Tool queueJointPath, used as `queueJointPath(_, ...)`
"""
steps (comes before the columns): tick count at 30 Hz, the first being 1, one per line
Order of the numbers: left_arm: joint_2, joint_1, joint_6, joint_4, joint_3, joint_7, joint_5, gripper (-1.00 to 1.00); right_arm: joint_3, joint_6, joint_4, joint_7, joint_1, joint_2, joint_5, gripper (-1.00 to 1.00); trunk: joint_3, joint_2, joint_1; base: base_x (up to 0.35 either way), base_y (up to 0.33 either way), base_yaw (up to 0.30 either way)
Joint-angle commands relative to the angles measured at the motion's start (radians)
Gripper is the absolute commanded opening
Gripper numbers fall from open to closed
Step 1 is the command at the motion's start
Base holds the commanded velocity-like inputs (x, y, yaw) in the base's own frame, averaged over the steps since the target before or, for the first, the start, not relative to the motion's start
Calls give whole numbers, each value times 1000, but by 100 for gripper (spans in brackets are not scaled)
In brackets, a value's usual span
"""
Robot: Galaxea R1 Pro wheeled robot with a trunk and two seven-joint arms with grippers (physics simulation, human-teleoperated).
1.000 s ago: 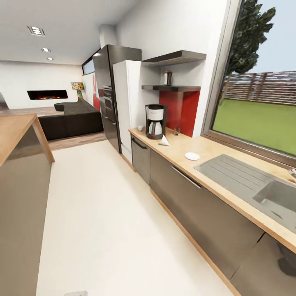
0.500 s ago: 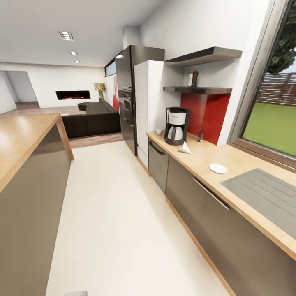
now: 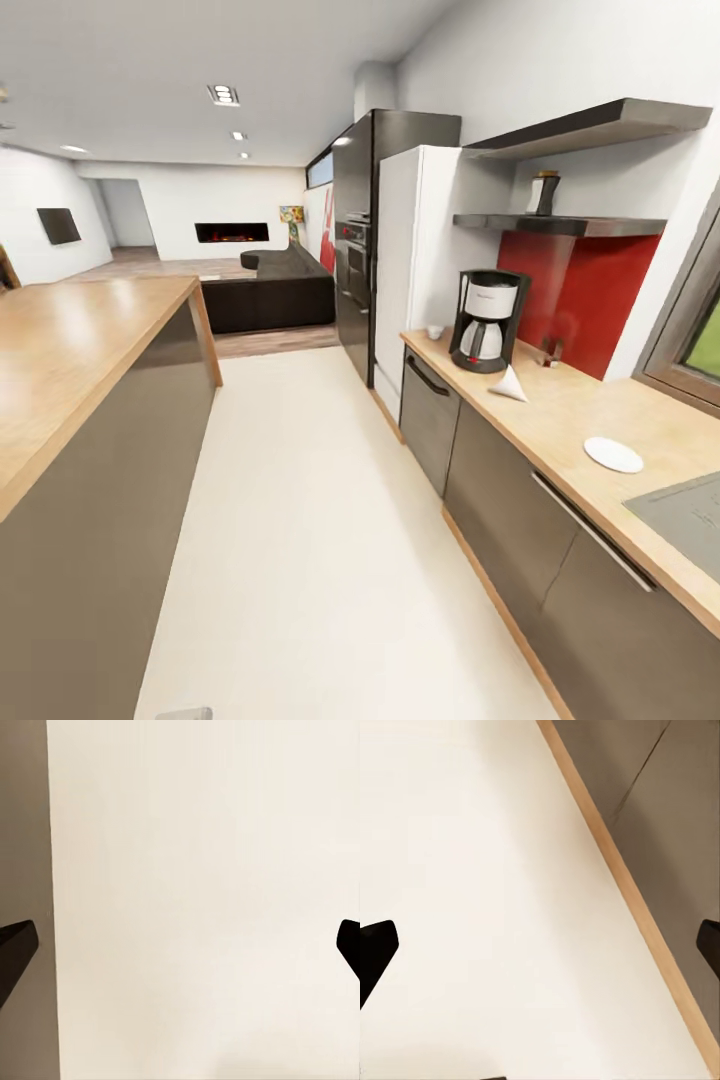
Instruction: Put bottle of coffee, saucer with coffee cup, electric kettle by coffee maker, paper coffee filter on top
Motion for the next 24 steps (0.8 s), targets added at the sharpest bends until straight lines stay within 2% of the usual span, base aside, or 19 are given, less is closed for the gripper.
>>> queueJointPath(1, 0, -1, -4, 1, 1, 1, 0, 100, -3, -3, 0, 1, -1, 0, 6, 100, -2, -2, 1, 338, 0, 274)
queueJointPath(6, 0, -1, -4, 1, 1, 1, 0, 100, -4, -3, 1, 1, 0, 0, 6, 100, 0, -2, 1, 338, 0, 155)
queueJointPath(24, 0, -1, -4, 1, 2, 1, 0, 100, -6, -3, 2, -1, 0, 0, 6, 100, 0, -2, 1, 338, 14, 5)
